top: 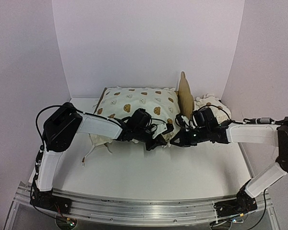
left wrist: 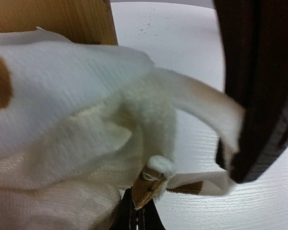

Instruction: Set up the pet bed

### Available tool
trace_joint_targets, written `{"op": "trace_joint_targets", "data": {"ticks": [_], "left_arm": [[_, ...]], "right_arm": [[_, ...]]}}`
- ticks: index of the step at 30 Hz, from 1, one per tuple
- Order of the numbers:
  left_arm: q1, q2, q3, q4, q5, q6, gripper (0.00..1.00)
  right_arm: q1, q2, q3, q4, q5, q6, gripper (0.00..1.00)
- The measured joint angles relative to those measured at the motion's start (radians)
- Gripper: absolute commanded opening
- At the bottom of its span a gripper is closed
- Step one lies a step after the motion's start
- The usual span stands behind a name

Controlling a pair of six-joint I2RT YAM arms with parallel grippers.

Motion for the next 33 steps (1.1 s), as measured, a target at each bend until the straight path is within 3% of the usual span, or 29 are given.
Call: {"op": "trace_joint_targets", "data": {"ticks": [5,11,20,29,33], "left_arm": [[-0.003,0.0,-0.001,-0.037,0.024,0.042,0.0],[-0.004,0.0,-0.001,-0.036,-0.012,0.014,0.0],[-0.003,0.0,-0.001,-0.036,-0.074,-0.005,0.0],[0.003,-0.003,-0.001,-0.203,0.183,-0.098,0.0],[0.004,-0.014,0.004,-0.233,0.261,-0.135,0.0]], "right_arm": [[0.0,0.028,0.0,-0.002,0.067,0.071,0.38],[0.0,0.022,-0.02,0.019,0.119,0.096,0.4],[-0.001,-0.112,-0.211,0.031,0.179,0.116,0.43],[-0.001,-0.096,-0.246,0.171,0.168,0.132,0.47],[-0.001,-0.013,-0.206,0.252,0.146,0.152,0.37]]}}
